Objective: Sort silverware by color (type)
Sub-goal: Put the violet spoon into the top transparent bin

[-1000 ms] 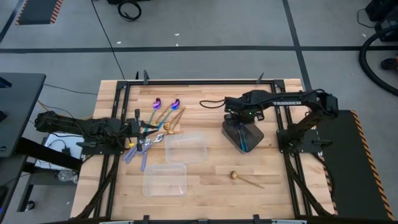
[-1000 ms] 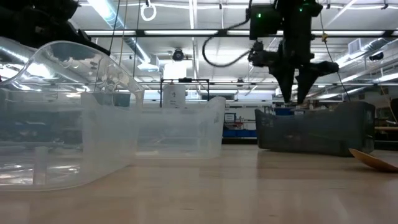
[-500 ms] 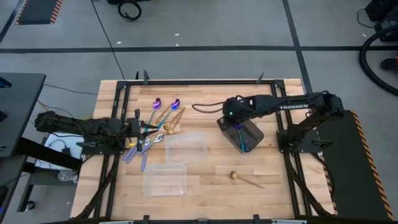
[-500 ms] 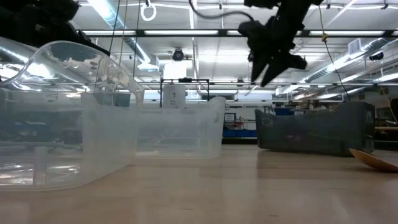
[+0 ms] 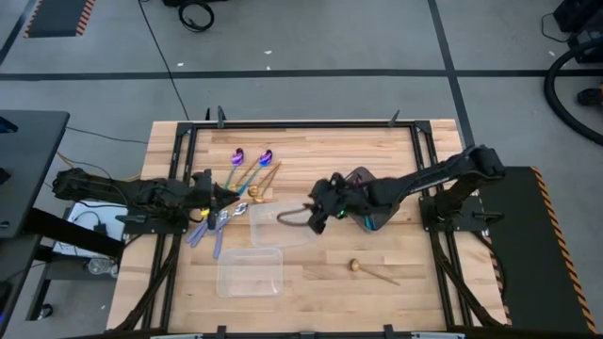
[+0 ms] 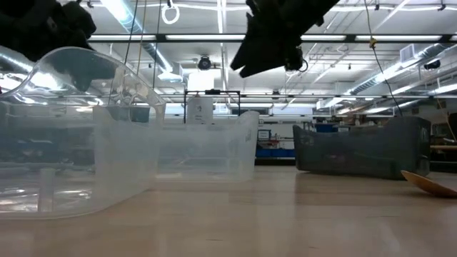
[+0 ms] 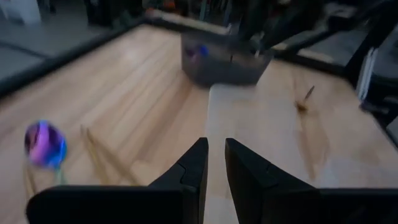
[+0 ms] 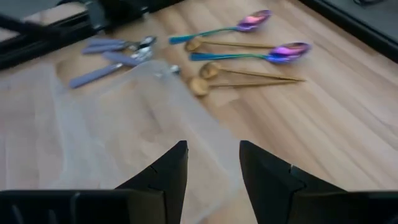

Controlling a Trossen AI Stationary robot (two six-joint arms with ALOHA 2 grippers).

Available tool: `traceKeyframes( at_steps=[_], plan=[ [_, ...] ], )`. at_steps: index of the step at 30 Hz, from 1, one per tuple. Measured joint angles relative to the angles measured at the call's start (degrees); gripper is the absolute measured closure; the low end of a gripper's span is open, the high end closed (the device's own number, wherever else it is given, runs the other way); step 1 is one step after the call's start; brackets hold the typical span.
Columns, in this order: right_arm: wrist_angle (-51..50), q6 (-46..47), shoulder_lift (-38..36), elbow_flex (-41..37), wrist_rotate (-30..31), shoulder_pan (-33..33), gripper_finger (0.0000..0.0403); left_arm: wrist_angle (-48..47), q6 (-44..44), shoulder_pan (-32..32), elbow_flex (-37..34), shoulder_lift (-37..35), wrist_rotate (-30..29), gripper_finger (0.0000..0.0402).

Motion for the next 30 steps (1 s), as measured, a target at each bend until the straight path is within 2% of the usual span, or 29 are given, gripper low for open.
traceKeyframes(
  at_steps=[6, 12, 16, 20, 24, 30],
  plan=[
    [9.0, -7.2, 5.9, 0.0, 0.0, 2.1, 0.0247, -10.2, -8.6, 0.0, 0.0, 0.3, 0.0, 0.034],
    [20.2, -9.8, 12.5, 0.0, 0.0, 3.9, 0.0247, -14.6, -13.6, -0.2, 0.7, 3.3, 0.5, 0.034],
    [29.2, -10.6, 17.8, 0.0, -0.1, 5.1, 0.0247, -19.9, -15.8, -0.2, 5.7, 9.3, -0.2, 0.034],
    [31.8, -16.4, 18.1, 0.0, 1.6, 5.9, 0.0247, -26.0, -17.8, 0.1, 12.3, 15.9, -1.4, 0.034],
    [31.8, -18.1, 16.6, 0.0, 0.9, 6.1, 0.0247, -33.9, -22.0, 0.3, 16.9, 22.1, 2.6, 0.034],
    [32.0, -25.6, 16.4, 0.0, 0.6, 7.3, 0.0247, -43.6, -28.5, 0.0, 23.4, 30.9, 6.9, 0.034]
  ],
)
